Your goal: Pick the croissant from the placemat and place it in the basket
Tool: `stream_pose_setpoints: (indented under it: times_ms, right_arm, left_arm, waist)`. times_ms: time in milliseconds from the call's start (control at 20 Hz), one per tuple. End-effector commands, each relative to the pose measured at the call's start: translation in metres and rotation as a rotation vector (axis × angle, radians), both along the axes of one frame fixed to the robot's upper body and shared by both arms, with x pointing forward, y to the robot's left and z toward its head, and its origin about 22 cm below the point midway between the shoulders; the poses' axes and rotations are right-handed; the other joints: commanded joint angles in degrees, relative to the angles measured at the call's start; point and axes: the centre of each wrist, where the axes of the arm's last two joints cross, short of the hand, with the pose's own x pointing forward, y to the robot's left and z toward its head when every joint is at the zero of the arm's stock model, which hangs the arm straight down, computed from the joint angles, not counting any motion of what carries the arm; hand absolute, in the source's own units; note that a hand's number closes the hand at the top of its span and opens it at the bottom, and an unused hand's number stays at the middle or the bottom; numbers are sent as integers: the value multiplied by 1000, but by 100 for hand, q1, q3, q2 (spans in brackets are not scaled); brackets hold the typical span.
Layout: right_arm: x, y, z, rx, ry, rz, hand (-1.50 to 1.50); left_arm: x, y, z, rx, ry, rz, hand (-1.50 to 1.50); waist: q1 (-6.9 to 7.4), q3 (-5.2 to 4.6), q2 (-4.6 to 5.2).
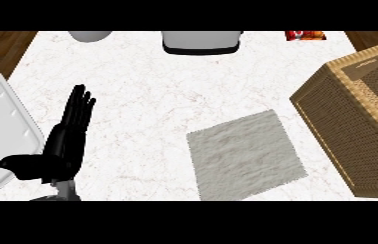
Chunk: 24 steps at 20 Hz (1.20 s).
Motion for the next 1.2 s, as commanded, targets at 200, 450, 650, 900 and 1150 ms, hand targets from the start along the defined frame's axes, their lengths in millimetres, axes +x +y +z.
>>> stream_pose_setpoints:
  times_ms: [200,450,650,900,1150]
  right_arm:
    - [35,-53,6,-61,9,-57,150]
    - [39,-66,-16,-102,36,-13,150]
    - [52,-75,-29,-147,57,-33,150]
    - [60,-92,-41,-83,65,-52,150]
    - [64,-99,-66,-55,67,-46,150]
  left_arm:
    - [1,-13,0,-11,-17,-32,0]
    - [12,-29,7,-9,-17,-38,0]
    - [3,-25,6,-8,6,-52,0]
    - [7,-22,1,-14,-4,-51,0]
    - [13,-9,-2,3,4,-35,0]
  waist:
    - [190,6,38]
    - [125,3,29]
    - [203,7,38]
    - [262,13,54]
    - [193,11,49]
